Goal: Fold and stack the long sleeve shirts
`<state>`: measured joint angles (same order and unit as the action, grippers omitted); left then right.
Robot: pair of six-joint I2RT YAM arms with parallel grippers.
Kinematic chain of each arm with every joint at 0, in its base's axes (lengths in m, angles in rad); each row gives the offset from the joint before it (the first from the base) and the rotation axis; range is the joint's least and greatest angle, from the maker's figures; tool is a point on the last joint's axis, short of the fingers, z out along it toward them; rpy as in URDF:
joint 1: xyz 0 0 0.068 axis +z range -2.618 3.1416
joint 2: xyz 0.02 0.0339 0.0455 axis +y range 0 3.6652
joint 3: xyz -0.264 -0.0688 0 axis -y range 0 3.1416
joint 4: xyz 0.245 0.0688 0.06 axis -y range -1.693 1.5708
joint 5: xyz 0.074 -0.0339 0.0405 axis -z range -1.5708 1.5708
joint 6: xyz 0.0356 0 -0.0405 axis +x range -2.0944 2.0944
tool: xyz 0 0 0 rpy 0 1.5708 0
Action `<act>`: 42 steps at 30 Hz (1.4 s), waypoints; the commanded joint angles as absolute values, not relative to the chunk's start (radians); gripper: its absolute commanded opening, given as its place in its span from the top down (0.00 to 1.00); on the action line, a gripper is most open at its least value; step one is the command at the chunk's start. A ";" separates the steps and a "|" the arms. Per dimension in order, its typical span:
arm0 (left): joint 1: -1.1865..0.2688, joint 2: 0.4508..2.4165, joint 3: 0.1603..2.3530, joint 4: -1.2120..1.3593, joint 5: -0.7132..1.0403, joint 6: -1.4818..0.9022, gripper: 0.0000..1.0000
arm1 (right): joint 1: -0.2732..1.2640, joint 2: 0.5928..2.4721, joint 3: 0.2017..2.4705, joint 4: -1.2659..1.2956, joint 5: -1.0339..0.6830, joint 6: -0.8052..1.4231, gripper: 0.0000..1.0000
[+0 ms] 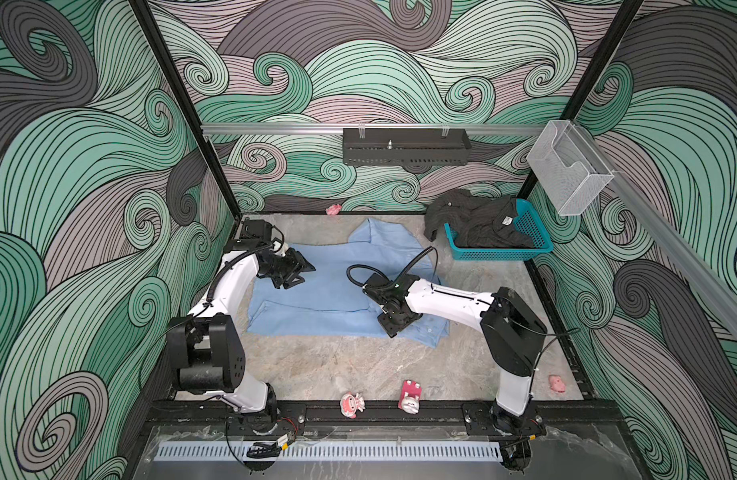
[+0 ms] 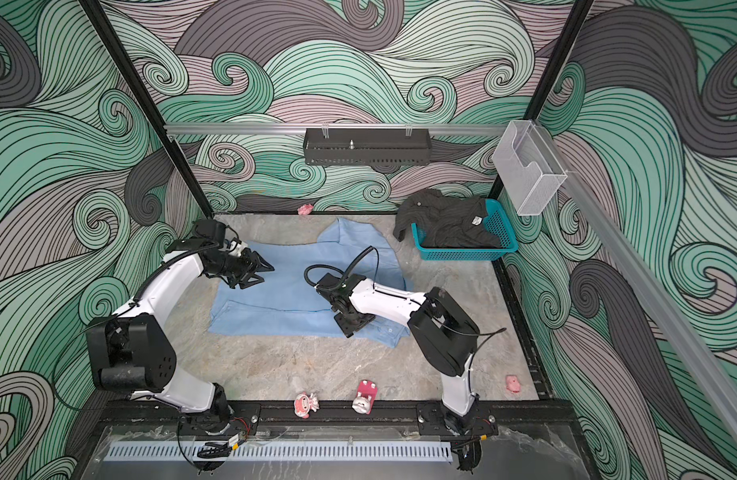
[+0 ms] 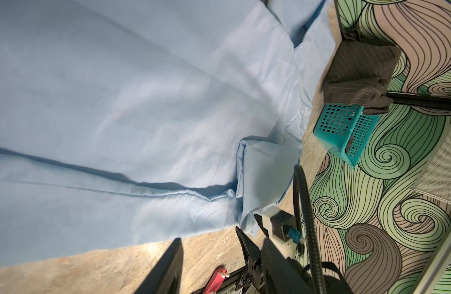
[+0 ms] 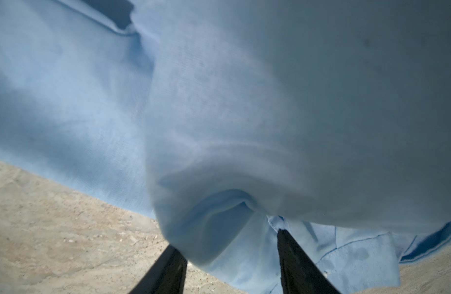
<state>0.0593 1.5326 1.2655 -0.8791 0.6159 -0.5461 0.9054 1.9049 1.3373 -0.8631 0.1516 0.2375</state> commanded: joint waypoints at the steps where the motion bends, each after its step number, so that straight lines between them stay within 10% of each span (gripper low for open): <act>1: 0.087 1.492 1.261 -0.955 0.650 -0.476 0.47 | 0.905 1.921 1.369 -0.885 0.143 0.237 0.53; 6: 0.108 1.473 1.247 -0.960 0.655 -0.464 0.48 | 0.895 1.868 1.426 -0.914 0.088 0.296 1.00; 25: 0.082 1.533 1.265 -0.824 0.670 -0.461 0.47 | 0.658 2.448 2.347 -1.103 -0.509 0.720 1.00; 33: -0.020 1.526 1.177 -0.711 0.648 -0.444 0.46 | 0.589 2.591 2.536 -1.106 -0.495 0.755 0.66; 42: -0.129 1.536 1.100 -0.753 0.533 -0.434 0.42 | 0.586 2.347 2.428 -1.107 -0.421 0.626 0.47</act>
<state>-0.1085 1.5299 1.1309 -0.7429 0.5873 -0.4477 0.5804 2.4805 2.4706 -1.0885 -0.4610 0.6823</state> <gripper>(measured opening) 0.577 0.524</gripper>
